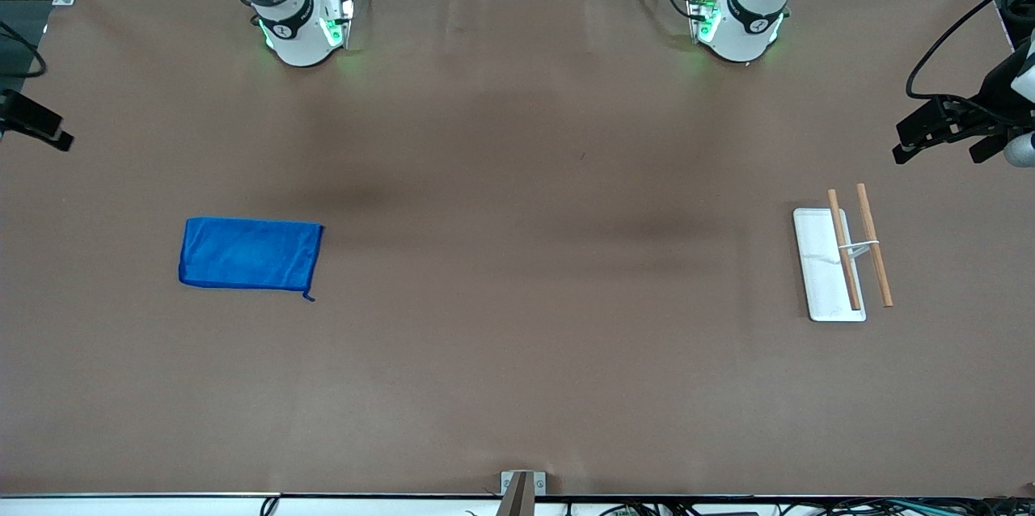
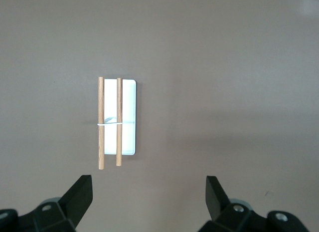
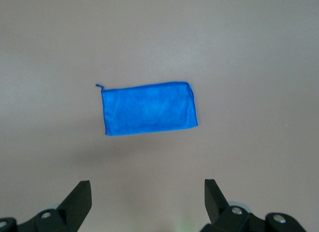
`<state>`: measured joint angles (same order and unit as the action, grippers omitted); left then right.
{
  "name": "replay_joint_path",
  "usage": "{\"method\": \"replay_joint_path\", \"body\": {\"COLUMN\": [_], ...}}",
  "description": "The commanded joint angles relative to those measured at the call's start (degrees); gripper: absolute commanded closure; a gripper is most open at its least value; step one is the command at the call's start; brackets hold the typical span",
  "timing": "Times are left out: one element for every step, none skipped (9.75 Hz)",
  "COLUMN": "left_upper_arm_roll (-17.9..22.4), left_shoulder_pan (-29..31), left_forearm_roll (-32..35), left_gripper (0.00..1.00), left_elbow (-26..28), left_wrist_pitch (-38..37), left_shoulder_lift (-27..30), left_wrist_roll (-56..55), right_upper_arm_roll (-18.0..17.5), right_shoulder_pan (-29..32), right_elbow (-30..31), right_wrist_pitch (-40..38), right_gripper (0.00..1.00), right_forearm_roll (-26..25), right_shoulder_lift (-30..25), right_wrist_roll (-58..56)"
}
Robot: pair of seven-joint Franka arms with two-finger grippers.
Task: Right arm passes towel to left arm to hang
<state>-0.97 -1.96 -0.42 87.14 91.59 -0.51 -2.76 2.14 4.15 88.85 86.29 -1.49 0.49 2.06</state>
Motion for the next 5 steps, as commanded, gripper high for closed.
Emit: {"method": "replay_joint_path", "body": {"left_upper_arm_roll": [-0.43,-0.43,-0.43,-0.43,-0.35], "left_shoulder_pan": [0.46,0.46,0.46,0.37,0.46], "left_forearm_roll": [0.86,0.86,0.78,0.69,0.69], "left_gripper": [0.0,0.0,0.0,0.0,0.0], "left_elbow": [1.89,1.8,1.46,1.1,1.01], "left_wrist_pitch": [0.87,0.69,0.52,0.52,0.52], "left_shoulder_lift": [-0.37,-0.37,-0.46,-0.72,-0.81], "left_wrist_roll": [0.56,0.65,0.56,0.04,0.47], "right_upper_arm_roll": [-0.38,-0.29,-0.29,-0.29,-0.29], "right_shoulder_pan": [-0.1,-0.19,-0.28,-0.19,-0.19], "right_elbow": [12.95,19.36,25.08,30.36,35.98], "right_wrist_pitch": [9.46,16.13,22.29,28.87,36.16], "right_gripper": [0.0,0.0,0.0,0.0,0.0], "right_forearm_roll": [-1.41,-1.5,-2.02,-3.07,-3.69], "right_shoulder_lift": [-0.75,-0.75,-0.75,-0.4,0.3], "right_wrist_roll": [-0.3,-0.3,-0.3,-0.39,-0.39]}}
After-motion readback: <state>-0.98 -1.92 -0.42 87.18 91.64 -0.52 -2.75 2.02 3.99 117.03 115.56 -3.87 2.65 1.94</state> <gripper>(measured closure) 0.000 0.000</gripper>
